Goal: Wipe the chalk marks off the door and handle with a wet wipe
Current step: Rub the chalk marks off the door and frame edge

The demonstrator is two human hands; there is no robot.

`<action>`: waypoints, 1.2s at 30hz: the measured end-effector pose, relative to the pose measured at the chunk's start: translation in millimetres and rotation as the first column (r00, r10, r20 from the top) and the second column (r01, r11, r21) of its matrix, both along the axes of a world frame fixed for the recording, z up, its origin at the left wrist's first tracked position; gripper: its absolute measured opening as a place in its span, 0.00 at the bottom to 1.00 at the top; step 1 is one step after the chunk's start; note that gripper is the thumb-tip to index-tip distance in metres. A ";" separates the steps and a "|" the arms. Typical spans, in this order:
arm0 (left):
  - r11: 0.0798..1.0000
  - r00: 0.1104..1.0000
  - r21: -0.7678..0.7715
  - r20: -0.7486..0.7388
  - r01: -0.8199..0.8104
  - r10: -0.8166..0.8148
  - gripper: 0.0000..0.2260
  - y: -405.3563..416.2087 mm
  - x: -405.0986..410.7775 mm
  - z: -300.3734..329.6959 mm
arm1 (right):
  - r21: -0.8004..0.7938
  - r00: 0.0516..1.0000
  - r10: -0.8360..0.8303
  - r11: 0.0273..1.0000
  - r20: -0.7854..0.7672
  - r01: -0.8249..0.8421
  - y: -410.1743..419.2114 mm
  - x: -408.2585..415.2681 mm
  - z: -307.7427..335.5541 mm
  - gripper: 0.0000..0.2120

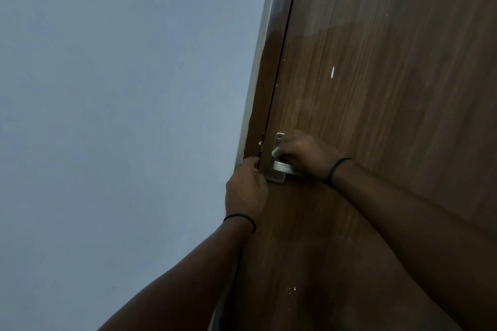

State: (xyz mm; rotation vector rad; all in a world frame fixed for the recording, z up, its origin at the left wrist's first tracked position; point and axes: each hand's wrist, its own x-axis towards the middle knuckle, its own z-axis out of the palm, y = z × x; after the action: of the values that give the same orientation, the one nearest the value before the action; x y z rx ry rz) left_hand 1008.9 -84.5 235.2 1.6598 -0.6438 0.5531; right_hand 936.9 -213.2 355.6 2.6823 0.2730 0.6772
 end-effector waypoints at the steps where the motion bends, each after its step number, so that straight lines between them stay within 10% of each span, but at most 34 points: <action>1: 1.000 1.000 -0.004 -0.005 -0.003 0.003 0.12 1.1 0.6 -0.2 | 0.008 1.000 -0.025 1.000 -0.019 0.025 -3.1 -4.9 2.6 0.09; 6: 1.000 0.999 -0.010 -0.048 0.011 -0.012 0.12 2.0 0.8 -1.5 | 0.128 0.953 -0.266 0.950 -0.145 0.284 -19.3 -34.6 13.7 0.08; 10: 0.999 0.997 -0.029 -0.073 0.023 -0.025 0.12 0.9 -0.3 3.3 | 0.301 0.983 -0.184 0.939 0.027 0.167 0.5 -29.5 13.9 0.07; 27: 0.984 0.981 -0.119 -0.126 0.136 -0.150 0.14 9.4 -0.6 -1.0 | -0.245 0.764 -0.507 0.862 -0.399 0.444 72.7 9.4 37.0 0.10; 33: 0.980 0.965 -0.137 -0.197 0.147 -0.173 0.14 4.3 -9.1 0.6 | 0.353 0.940 -0.306 0.871 -0.153 0.342 27.5 -42.8 25.6 0.08; 36: 0.982 0.964 -0.144 -0.218 0.123 -0.153 0.14 1.7 -15.9 3.1 | 0.363 0.981 -0.185 0.920 0.065 0.150 32.0 -34.9 -3.1 0.08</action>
State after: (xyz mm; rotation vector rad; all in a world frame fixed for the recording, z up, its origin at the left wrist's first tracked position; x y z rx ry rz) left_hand 993.0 -82.7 238.3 1.5160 -0.5388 0.2909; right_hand 902.0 -181.2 352.5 2.9543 -0.1200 0.8732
